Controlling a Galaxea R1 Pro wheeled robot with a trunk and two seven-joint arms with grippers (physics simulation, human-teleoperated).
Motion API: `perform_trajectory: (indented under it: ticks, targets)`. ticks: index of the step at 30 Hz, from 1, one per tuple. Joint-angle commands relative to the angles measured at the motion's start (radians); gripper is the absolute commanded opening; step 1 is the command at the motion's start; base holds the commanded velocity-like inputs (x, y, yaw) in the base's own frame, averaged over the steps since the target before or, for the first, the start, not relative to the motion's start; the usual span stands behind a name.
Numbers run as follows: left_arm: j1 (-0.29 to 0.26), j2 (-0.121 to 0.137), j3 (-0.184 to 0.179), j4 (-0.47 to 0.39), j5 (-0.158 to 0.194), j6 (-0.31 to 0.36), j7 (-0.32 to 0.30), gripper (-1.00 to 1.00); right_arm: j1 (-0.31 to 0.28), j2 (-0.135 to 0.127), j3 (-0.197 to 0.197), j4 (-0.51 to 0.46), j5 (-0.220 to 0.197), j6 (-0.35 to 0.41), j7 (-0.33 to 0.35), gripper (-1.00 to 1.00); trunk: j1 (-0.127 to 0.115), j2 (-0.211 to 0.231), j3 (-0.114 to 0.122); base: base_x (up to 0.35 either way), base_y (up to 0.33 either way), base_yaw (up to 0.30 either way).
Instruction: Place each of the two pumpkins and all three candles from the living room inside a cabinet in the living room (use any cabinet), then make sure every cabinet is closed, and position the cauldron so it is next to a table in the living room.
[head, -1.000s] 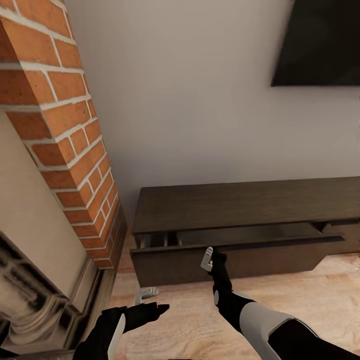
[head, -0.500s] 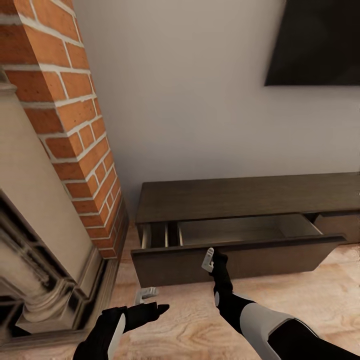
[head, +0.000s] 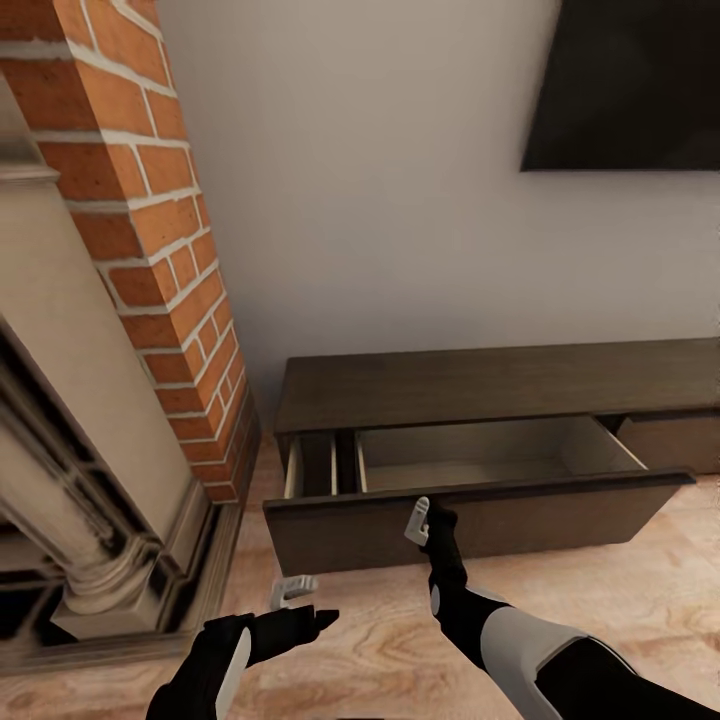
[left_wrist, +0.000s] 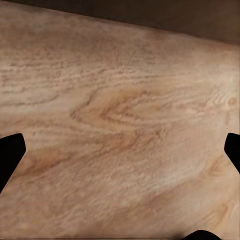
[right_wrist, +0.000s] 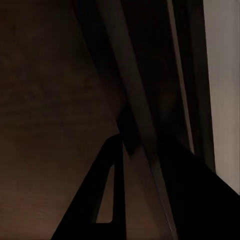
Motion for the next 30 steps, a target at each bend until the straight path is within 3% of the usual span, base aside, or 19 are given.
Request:
perform_trajectory:
  ticks: [1, 30]
  targets:
    - [-0.001, -0.002, 0.007, -0.001, -0.008, 0.005, -0.009, 1.00, 0.000, 0.000, 0.006, 0.004, 0.002, 0.001, 0.085, -1.00, 0.000, 0.000, -0.001, -0.127, 0.000, 0.000]
    - [-0.001, -0.002, 0.007, 0.000, -0.008, 0.006, -0.009, 1.00, 0.000, 0.000, 0.006, 0.017, 0.001, -0.001, 0.086, -1.00, 0.000, 0.000, -0.001, -0.125, 0.000, 0.000]
